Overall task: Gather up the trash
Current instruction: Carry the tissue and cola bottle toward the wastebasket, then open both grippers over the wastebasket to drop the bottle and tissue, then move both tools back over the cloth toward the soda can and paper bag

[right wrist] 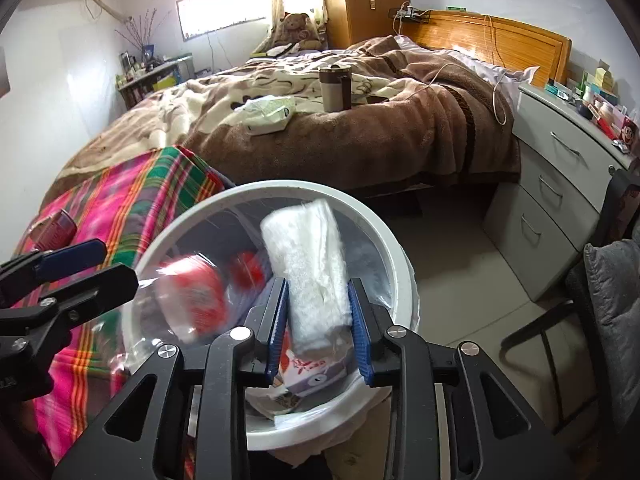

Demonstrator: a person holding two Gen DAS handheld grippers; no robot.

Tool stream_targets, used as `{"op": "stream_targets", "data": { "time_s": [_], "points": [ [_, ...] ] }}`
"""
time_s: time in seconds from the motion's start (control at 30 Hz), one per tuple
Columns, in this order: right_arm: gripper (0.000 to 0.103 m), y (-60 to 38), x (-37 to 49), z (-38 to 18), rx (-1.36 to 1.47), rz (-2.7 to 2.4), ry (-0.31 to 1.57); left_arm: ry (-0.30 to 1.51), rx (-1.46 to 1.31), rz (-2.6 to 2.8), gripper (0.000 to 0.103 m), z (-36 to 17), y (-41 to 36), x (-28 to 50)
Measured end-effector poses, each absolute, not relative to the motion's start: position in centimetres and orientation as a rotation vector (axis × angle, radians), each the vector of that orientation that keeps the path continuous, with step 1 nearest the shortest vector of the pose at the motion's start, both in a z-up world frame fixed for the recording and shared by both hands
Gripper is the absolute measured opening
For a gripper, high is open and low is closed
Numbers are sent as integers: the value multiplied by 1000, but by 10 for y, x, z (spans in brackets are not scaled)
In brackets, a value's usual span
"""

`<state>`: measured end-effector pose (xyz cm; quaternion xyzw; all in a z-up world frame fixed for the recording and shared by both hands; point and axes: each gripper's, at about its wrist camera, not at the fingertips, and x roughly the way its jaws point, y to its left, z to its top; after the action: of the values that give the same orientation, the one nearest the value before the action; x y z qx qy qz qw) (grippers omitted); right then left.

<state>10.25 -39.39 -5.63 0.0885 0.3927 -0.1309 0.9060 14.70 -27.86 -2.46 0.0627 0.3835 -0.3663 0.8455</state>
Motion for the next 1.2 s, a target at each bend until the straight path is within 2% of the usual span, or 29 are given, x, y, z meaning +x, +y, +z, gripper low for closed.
{"op": "stream_targets", "data": {
  "time_s": [0.03, 0.07, 0.13, 0.53, 1.2],
  "points": [
    [38, -394, 102, -56, 183, -271, 810, 811, 127, -772, 66, -25, -278, 147],
    [50, -394, 101, -56, 185, -268, 806, 812, 121, -774, 67, -25, -277, 147],
    [65, -395, 99, -54, 193, -256, 797, 809, 116, -766, 67, -23, -273, 147],
    [65, -383, 95, -40, 213, -246, 744, 757, 99, -738, 67, -4, -246, 136],
    [65, -312, 113, -22, 172, -116, 667, 655, 42, -549, 67, 27, -136, 136]
  ]
}}
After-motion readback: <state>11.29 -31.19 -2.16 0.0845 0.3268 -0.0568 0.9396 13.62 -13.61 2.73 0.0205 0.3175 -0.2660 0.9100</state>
